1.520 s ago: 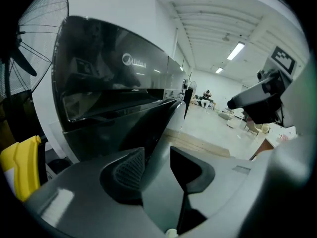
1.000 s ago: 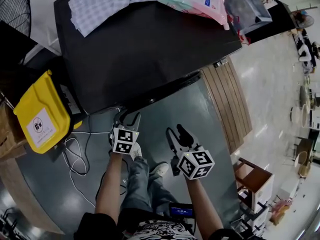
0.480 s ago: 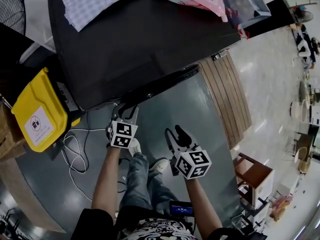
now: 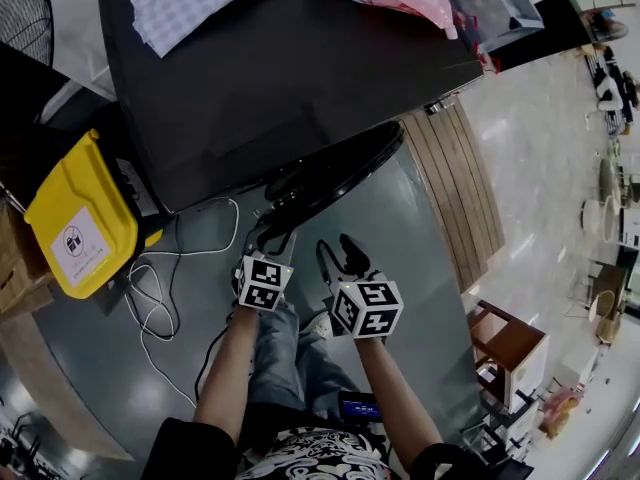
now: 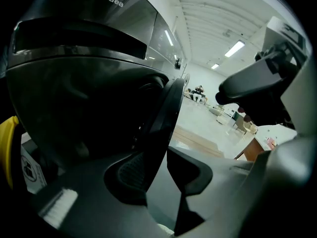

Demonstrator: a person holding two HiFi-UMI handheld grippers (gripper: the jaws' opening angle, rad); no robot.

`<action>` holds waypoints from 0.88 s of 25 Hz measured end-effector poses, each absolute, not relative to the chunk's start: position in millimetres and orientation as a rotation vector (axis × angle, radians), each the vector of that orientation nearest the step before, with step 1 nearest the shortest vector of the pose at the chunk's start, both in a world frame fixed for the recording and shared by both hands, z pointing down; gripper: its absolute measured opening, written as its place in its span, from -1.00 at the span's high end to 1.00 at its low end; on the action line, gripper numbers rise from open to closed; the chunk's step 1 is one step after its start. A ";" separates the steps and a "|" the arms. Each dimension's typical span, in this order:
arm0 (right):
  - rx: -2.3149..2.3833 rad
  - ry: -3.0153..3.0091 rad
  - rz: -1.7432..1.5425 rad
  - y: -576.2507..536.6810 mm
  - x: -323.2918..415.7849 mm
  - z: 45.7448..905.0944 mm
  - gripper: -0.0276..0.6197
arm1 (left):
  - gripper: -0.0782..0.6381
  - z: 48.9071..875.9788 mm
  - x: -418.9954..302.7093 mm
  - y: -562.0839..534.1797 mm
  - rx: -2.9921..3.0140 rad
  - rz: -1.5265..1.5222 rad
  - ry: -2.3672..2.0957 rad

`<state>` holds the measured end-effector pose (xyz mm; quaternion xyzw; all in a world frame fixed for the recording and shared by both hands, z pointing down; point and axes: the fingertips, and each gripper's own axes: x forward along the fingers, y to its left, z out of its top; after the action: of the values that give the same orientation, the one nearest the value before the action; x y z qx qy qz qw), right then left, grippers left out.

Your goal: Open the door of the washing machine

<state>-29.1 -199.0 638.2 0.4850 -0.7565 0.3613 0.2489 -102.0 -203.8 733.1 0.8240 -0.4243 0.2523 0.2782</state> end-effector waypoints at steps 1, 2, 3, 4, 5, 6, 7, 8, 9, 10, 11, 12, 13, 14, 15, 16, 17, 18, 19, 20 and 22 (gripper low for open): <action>1.333 -2.039 0.978 -200.5 -28.6 640.4 0.32 | 0.46 733.1 -96.7 -197.5 2.205 0.681 -1.133; 1.349 -2.016 0.979 -202.3 -28.1 643.5 0.32 | 0.49 733.1 -91.3 -191.6 2.210 0.691 -1.119; 1.367 -1.996 0.989 -204.5 -28.4 647.0 0.31 | 0.50 733.2 -86.1 -186.2 2.224 0.706 -1.098; 1.384 -1.981 1.004 -206.7 -29.6 650.5 0.27 | 0.50 733.4 -81.1 -180.9 2.241 0.723 -1.073; 1.392 -1.971 1.020 -208.5 -31.6 653.9 0.23 | 0.49 733.4 -76.1 -175.2 2.256 0.736 -1.048; 1.389 -1.964 1.036 -209.3 -33.8 657.5 0.21 | 0.49 732.8 -71.1 -168.8 2.265 0.744 -1.028; 1.381 -1.955 1.048 -209.4 -35.2 661.0 0.19 | 0.51 731.4 -66.3 -162.0 2.269 0.743 -1.015; 1.379 -1.937 1.051 -209.2 -34.8 664.3 0.17 | 0.51 729.2 -62.7 -155.5 2.267 0.735 -1.005; 1.386 -1.908 1.040 -208.9 -32.0 667.0 0.16 | 0.51 726.9 -60.7 -149.7 2.259 0.723 -0.998; 1.401 -1.873 1.017 -208.3 -27.4 669.4 0.16 | 0.45 724.7 -61.1 -144.7 2.250 0.710 -0.996; 1.416 -1.838 0.990 -207.2 -22.2 671.5 0.24 | 0.39 723.0 -63.9 -140.9 2.240 0.698 -1.001; 1.425 -1.814 0.969 -205.6 -17.9 673.3 0.26 | 0.38 721.3 -68.7 -138.4 2.229 0.682 -1.013; 1.427 -1.802 0.959 -203.8 -14.6 674.6 0.25 | 0.38 719.1 -74.4 -136.9 2.215 0.666 -1.026; 1.425 -1.799 0.958 -201.8 -11.7 675.1 0.21 | 0.38 716.6 -79.9 -136.3 2.197 0.649 -1.039; 1.424 -1.801 0.961 -199.6 -8.8 675.0 0.21 | 0.38 714.4 -84.8 -136.6 2.179 0.633 -1.053; 1.424 -1.805 0.966 -197.3 -5.9 674.3 0.22 | 0.38 712.9 -89.0 -137.6 2.164 0.620 -1.069; 1.425 -1.809 0.969 -195.1 -3.1 673.5 0.24 | 0.38 712.2 -92.6 -139.4 2.154 0.611 -1.084; 1.424 -1.813 0.969 -193.1 -0.7 672.7 0.26 | 0.38 711.4 -95.4 -142.3 2.151 0.604 -1.098; 1.422 -1.813 0.967 -191.1 1.6 672.1 0.31 | 0.38 709.7 -97.5 -146.1 2.154 0.599 -1.110; 1.419 -1.811 0.963 -188.8 4.2 671.8 0.38 | 0.38 707.4 -98.9 -150.1 2.158 0.592 -1.119; 1.418 -1.800 0.958 -183.4 11.1 671.9 0.40 | 0.38 703.4 -100.1 -156.4 2.162 0.572 -1.135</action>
<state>11.1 -183.4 671.9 0.5402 -0.6859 0.3649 0.3234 -100.1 -156.4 703.4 0.8190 -0.4302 0.2168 0.3117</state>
